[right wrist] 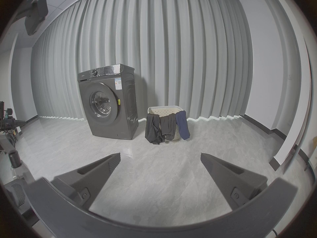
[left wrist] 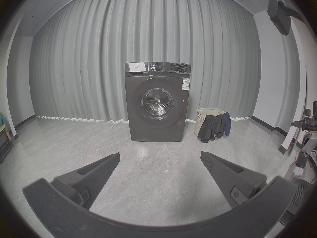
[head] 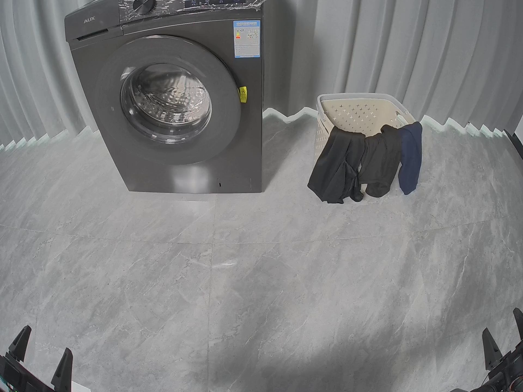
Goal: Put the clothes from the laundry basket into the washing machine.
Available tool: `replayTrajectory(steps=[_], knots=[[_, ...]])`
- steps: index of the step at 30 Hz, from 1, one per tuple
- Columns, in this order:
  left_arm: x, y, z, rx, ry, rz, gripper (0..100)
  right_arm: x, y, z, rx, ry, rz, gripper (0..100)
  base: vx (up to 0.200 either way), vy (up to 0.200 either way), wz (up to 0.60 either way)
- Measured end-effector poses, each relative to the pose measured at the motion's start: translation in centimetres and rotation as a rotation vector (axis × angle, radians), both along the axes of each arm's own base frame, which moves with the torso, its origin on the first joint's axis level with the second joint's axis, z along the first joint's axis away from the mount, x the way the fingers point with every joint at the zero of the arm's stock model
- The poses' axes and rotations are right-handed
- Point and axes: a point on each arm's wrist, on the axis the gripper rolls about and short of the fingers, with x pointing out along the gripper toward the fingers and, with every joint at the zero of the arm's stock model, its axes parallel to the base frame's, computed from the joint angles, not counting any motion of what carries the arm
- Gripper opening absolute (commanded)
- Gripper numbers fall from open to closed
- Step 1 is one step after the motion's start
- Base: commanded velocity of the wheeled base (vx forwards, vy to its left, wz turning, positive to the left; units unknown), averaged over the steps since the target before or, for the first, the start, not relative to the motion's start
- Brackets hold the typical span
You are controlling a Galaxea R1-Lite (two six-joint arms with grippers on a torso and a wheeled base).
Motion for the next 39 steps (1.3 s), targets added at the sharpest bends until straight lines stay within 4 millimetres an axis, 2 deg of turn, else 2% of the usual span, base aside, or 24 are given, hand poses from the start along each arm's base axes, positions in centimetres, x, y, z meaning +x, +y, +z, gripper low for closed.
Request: replayTrajectory(steps=[11,39], knots=[[0.0,0.01,0.0,-0.006,0.001,0.006,100,0.0,0.01,0.01,-0.003,-0.001,0.0,100,0.0,0.0,0.0],[0.0,0.01,0.0,-0.006,0.0,0.006,100,0.0,0.0,0.02,0.004,-0.002,-0.005,100,0.0,-0.193,0.0]])
